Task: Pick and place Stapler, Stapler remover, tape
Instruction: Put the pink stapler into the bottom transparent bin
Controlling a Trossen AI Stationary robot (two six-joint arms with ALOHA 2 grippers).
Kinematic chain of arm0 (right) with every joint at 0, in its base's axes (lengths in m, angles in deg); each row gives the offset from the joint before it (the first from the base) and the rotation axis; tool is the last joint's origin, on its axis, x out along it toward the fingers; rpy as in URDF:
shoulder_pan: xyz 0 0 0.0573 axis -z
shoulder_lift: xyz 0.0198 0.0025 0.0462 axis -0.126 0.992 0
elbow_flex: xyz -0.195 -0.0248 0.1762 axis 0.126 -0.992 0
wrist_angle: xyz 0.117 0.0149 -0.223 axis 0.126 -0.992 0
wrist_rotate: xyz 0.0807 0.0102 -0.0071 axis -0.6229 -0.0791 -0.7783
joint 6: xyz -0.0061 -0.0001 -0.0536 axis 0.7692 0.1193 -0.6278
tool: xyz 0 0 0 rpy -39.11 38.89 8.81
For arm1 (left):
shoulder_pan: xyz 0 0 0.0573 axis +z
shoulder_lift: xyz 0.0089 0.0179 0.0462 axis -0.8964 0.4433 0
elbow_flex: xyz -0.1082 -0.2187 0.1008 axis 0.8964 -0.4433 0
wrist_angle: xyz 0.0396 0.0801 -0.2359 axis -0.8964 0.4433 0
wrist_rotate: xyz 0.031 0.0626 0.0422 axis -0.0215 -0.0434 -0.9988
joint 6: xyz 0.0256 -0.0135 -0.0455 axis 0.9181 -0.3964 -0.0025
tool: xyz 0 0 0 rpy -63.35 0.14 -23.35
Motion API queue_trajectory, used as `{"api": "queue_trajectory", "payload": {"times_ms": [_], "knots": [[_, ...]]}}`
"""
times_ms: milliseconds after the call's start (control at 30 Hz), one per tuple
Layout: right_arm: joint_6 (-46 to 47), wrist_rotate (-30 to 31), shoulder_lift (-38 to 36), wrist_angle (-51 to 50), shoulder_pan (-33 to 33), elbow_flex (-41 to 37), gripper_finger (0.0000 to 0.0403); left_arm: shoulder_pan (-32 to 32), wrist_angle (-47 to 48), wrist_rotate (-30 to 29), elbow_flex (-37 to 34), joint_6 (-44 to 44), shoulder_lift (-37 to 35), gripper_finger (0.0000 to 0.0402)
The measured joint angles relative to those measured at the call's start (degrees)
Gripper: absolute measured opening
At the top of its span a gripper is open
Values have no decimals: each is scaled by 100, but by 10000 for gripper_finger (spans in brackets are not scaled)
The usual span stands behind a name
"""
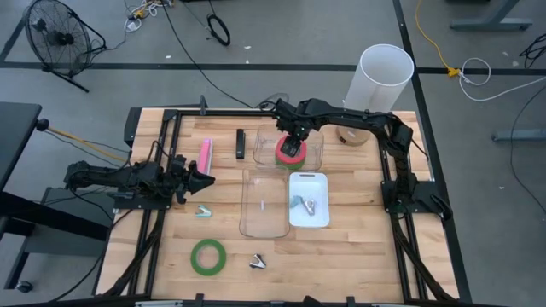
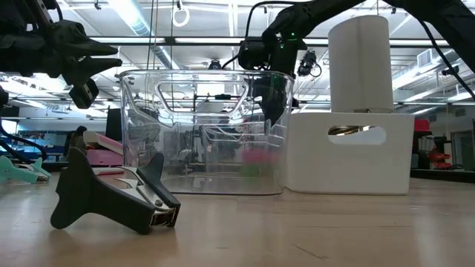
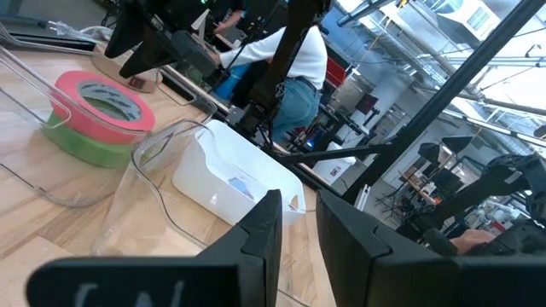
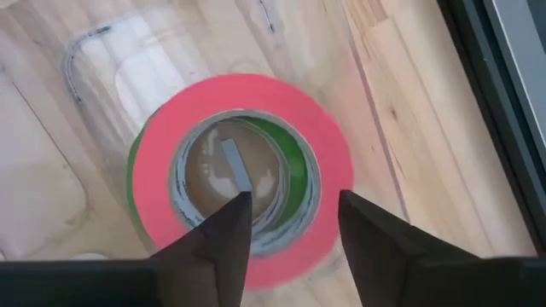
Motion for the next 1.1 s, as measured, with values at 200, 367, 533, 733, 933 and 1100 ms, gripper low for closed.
{"api": "queue_trajectory", "payload": {"times_ms": [200,367,533,733,933,1100], "knots": [[14,-1,0,109,2,0,167,0,-2,-62,0,14,0,78],[-122,-179,-4,281,-22,93,159,0,-161,-1054,0,-9,0,78],[-126,-673,-24,281,-63,588,153,60,-377,-2744,7,321,-1,78],[-237,-1633,-26,504,-410,1161,151,404,-19,-2629,28,-506,50,78],[-618,-1847,-28,850,-1026,1307,151,822,1306,-1943,1089,-700,639,78],[-743,-1858,-28,897,-1492,1307,151,1246,3191,-2206,2670,-124,1773,78]]}}
